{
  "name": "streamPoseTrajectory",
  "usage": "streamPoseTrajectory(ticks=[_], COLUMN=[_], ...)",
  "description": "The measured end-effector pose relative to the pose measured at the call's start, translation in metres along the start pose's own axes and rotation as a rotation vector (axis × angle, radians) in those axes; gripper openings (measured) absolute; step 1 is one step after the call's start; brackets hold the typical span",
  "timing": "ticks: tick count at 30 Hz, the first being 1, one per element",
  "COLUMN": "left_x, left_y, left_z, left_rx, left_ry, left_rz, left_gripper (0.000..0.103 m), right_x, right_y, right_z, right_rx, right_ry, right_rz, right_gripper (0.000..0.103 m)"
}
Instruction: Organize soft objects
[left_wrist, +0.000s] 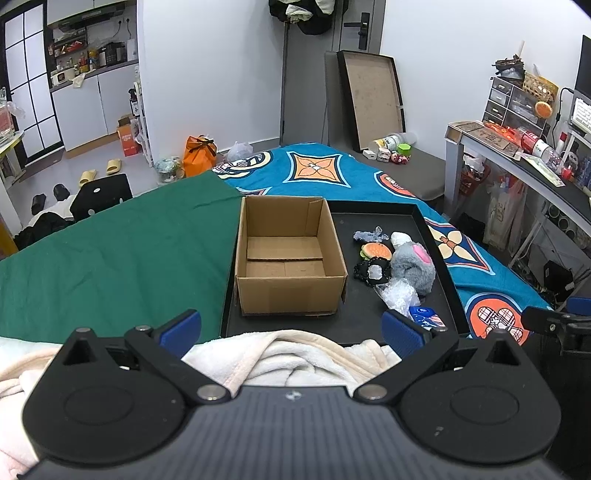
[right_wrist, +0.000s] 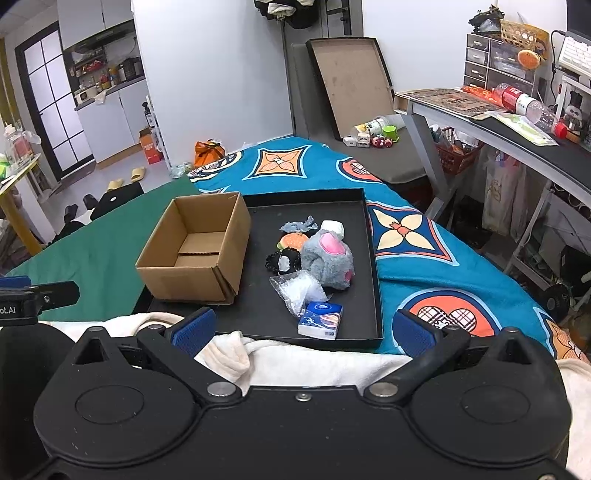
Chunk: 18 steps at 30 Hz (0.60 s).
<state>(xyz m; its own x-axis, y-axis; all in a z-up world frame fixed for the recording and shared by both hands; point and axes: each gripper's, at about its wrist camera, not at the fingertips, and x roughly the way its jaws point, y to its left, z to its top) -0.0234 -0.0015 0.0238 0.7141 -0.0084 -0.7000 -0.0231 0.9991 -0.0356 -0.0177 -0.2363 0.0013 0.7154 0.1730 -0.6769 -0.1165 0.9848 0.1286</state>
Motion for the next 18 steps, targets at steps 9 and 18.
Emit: streamPoseTrajectory(ticks=[9, 18], left_x=[-0.0005, 0.0037], left_y=[-0.0060, -0.0090], left_z=[0.0006, 0.0045], left_rx=[0.024, 0.032], left_ry=[-0.001, 0.007], left_rz=[-0.005, -0.010], left_gripper=[0.103, 0.103], right_x=[-0.0007, 0.0038], right_y=[-0.0009, -0.0048], right_z=[-0.0019, 0.0005], right_rx=[0.006, 0.025], right_ry=[-0.005, -0.005], right_rz=[-0.004, -0.008], right_gripper=[0.103, 0.103])
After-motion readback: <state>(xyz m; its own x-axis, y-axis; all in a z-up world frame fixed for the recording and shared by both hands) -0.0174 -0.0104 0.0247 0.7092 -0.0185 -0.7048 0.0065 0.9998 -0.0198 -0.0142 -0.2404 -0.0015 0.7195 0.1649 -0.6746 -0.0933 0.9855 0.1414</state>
